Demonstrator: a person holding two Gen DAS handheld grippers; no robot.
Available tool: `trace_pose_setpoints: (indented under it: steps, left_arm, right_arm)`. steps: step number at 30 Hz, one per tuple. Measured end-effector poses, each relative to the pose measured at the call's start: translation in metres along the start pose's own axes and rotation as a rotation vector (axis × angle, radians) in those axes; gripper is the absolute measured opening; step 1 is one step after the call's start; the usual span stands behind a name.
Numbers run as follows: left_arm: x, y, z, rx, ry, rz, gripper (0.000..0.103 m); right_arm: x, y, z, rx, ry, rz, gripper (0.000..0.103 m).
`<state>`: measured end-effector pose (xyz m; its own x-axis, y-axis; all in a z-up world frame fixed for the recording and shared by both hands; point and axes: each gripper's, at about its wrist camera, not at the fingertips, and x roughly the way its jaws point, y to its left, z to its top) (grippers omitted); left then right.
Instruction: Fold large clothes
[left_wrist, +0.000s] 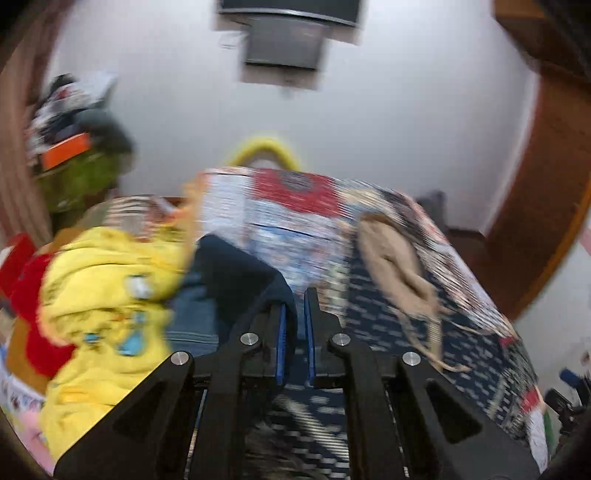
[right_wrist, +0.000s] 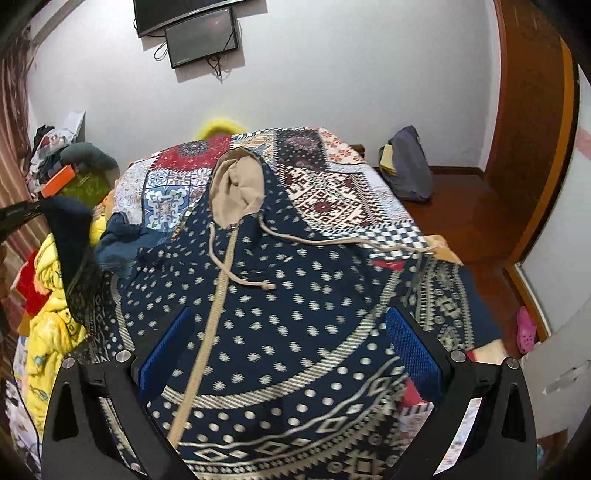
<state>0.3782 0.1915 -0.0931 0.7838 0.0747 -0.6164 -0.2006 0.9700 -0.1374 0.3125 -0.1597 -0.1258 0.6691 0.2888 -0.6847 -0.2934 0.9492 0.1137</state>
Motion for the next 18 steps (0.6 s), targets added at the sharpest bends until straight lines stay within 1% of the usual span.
trace_pose_setpoints:
  steps: [2,3,4,5,8,9,10,14,17,18]
  left_arm:
    - [0.014,-0.035,-0.009,0.044,0.038,-0.047,0.008]
    - [0.025,-0.057,-0.018,0.072,0.071,-0.075,0.008]
    - [0.031,-0.067,-0.026,0.088,0.094,-0.093,0.008]
    - [0.042,-0.086,-0.039,0.119,0.142,-0.111,0.008]
    - [0.069,-0.124,-0.069,0.169,0.24,-0.137,0.008]
    - [0.08,-0.134,-0.082,0.182,0.286,-0.147,0.008]
    - [0.091,-0.143,-0.094,0.195,0.332,-0.155,0.008]
    - [0.113,-0.167,-0.137,0.244,0.463,-0.168,0.008]
    - [0.112,-0.168,-0.155,0.263,0.504,-0.188,0.008]
    - [0.106,-0.167,-0.157,0.268,0.5,-0.197,0.009]
  right_arm:
    - [-0.004,-0.004,-0.003,-0.015,-0.005,-0.01,0.103]
    - [-0.006,-0.007,-0.004,-0.021,-0.005,-0.012,0.103]
    - [-0.006,-0.009,-0.006,-0.029,0.0,-0.015,0.103]
    - [-0.006,-0.011,-0.008,-0.035,0.005,-0.019,0.103]
    - [-0.006,-0.016,-0.016,-0.059,0.021,-0.027,0.103]
    - [-0.006,-0.017,-0.019,-0.067,0.026,-0.032,0.103]
    - [-0.006,-0.018,-0.021,-0.075,0.032,-0.036,0.103]
    - [-0.005,-0.02,-0.031,-0.112,0.053,-0.059,0.103]
    - [-0.006,-0.018,-0.035,-0.138,0.066,-0.064,0.102]
    - [-0.005,-0.016,-0.035,-0.15,0.069,-0.067,0.102]
